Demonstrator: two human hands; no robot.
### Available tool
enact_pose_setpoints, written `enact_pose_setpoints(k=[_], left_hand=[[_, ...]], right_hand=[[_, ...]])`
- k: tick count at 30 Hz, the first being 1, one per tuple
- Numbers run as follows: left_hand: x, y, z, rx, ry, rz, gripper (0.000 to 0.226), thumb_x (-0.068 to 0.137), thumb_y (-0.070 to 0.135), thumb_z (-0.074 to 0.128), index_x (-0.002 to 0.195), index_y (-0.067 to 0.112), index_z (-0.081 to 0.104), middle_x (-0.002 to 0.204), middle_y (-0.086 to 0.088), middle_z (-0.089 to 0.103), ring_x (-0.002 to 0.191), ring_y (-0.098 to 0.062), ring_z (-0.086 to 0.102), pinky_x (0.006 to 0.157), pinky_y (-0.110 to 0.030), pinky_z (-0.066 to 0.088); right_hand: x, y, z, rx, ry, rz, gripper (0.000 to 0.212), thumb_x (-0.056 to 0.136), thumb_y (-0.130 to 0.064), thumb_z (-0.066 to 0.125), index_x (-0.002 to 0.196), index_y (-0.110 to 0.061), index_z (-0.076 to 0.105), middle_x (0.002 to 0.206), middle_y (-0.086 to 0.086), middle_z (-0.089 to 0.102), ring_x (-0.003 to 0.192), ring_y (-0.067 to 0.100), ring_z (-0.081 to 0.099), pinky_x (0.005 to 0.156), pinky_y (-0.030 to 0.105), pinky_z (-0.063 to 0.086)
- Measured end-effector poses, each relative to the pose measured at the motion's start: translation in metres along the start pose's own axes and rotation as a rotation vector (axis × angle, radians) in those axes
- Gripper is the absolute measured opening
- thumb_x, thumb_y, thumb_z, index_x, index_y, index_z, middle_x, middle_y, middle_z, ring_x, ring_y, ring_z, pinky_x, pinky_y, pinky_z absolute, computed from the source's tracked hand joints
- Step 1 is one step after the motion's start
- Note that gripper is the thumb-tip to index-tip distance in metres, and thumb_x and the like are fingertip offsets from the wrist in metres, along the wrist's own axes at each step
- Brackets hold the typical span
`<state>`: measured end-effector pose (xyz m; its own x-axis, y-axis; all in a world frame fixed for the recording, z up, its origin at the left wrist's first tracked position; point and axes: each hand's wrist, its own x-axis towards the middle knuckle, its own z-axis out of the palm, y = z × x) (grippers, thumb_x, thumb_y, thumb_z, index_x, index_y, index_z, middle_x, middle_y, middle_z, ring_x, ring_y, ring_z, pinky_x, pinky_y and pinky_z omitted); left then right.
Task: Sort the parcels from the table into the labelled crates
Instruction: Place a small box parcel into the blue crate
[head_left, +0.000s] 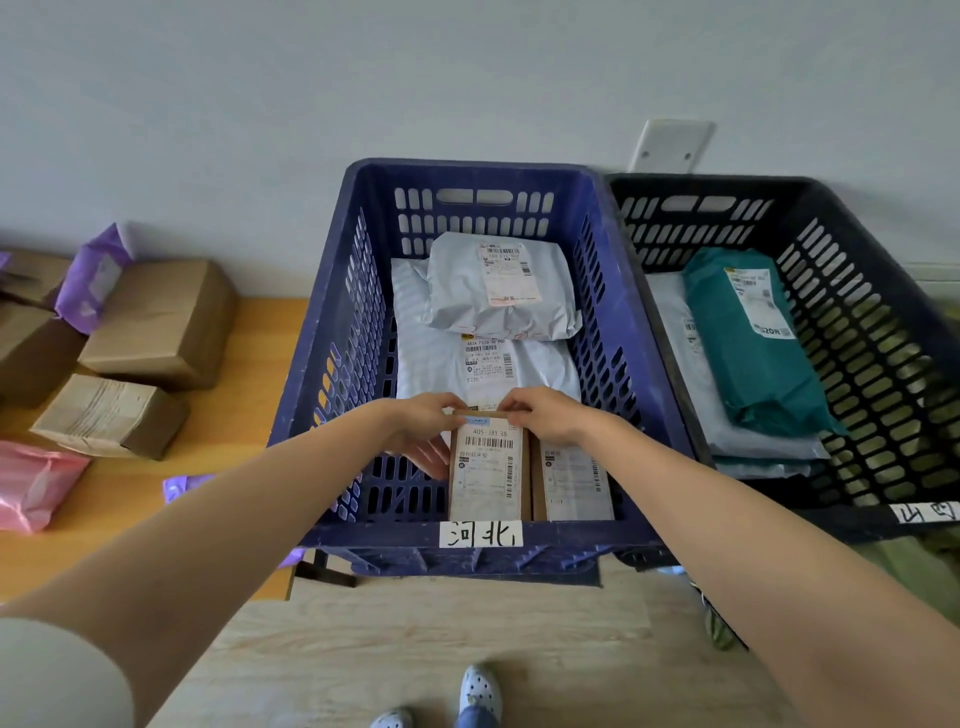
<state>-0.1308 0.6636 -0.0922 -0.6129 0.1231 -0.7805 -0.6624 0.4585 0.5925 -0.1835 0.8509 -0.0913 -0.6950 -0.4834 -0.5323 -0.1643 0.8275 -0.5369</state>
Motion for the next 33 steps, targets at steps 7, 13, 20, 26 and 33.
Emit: enact_pose_setpoints(k=[7, 13, 20, 26, 33], left_hand=[[0.014, -0.006, 0.010, 0.052, 0.025, -0.058, 0.029, 0.105, 0.031, 0.032, 0.131, 0.022, 0.041, 0.100, -0.020, 0.065, 0.080, -0.032, 0.069, 0.061, -0.039, 0.059], [0.009, -0.005, 0.010, 0.065, 0.034, -0.036, 0.044, 0.101, 0.020, 0.047, 0.142, 0.026, 0.033, 0.115, -0.016, 0.063, 0.088, -0.031, 0.068, 0.065, -0.041, 0.060], [-0.010, 0.000, 0.017, 0.184, 0.013, 0.021, 0.081, 0.091, -0.003, 0.058, 0.150, 0.037, 0.019, 0.130, -0.015, 0.056, 0.107, -0.033, 0.063, 0.084, -0.047, 0.057], [-0.030, 0.004, 0.014, 0.233, 0.072, 0.055, 0.069, 0.090, 0.003, 0.062, 0.147, 0.029, 0.032, 0.121, -0.010, 0.059, 0.105, -0.027, 0.062, 0.085, -0.039, 0.056], [-0.078, 0.019, 0.002, 0.219, 0.216, 0.205, 0.063, 0.090, 0.001, 0.060, 0.145, 0.020, 0.036, 0.120, -0.016, 0.057, 0.096, -0.024, 0.062, 0.088, -0.041, 0.055]], right_hand=[[0.007, 0.002, 0.009, -0.081, -0.045, 0.049, 0.030, 0.102, -0.023, 0.039, 0.127, -0.025, 0.055, 0.127, 0.000, 0.058, 0.113, 0.022, 0.054, 0.102, 0.040, 0.041], [0.002, 0.005, 0.006, -0.037, -0.066, 0.011, 0.051, 0.092, -0.019, 0.062, 0.140, -0.024, 0.046, 0.138, 0.000, 0.051, 0.121, 0.022, 0.051, 0.105, 0.040, 0.042], [-0.010, 0.001, 0.005, -0.142, -0.138, -0.066, 0.096, 0.071, -0.014, 0.083, 0.149, -0.028, 0.030, 0.140, 0.001, 0.049, 0.125, 0.024, 0.049, 0.104, 0.042, 0.044], [-0.015, -0.008, 0.000, -0.113, -0.039, -0.126, 0.086, 0.072, -0.017, 0.084, 0.145, -0.028, 0.038, 0.151, -0.001, 0.037, 0.135, 0.023, 0.039, 0.106, 0.036, 0.040], [-0.032, -0.040, -0.015, 0.006, 0.109, -0.221, 0.082, 0.073, -0.017, 0.083, 0.144, -0.019, 0.043, 0.148, 0.002, 0.043, 0.137, 0.019, 0.038, 0.113, 0.038, 0.033]])
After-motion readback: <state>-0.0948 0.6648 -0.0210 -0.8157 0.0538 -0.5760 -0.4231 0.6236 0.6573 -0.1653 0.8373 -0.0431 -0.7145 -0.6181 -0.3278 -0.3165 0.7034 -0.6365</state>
